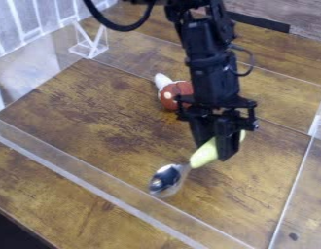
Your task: Move the green spoon to the right
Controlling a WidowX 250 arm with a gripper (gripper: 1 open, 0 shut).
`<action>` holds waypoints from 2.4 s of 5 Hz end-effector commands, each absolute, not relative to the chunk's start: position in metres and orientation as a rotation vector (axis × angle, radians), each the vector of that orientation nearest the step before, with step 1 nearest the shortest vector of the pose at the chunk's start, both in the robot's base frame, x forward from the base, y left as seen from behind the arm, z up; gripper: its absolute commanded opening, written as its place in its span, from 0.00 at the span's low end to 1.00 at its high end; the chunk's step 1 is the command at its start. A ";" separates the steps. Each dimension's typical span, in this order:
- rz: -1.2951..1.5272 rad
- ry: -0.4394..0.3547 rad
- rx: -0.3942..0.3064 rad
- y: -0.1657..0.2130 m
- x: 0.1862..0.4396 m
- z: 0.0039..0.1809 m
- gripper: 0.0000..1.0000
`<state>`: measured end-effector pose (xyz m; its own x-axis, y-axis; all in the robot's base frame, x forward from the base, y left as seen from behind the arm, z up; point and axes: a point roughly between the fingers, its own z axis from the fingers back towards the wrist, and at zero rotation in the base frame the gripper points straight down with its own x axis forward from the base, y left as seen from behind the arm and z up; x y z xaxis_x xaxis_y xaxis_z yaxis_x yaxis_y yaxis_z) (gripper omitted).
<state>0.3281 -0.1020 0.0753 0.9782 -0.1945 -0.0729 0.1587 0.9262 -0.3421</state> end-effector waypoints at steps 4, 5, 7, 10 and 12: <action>-0.134 0.087 -0.303 -0.124 0.310 0.108 0.00; -0.096 0.098 -0.296 -0.124 0.296 0.102 0.00; -0.285 0.159 -0.268 -0.154 0.287 0.092 0.00; -0.121 0.192 -0.283 -0.131 0.291 0.067 0.00; -0.168 0.204 -0.279 -0.145 0.292 0.073 0.00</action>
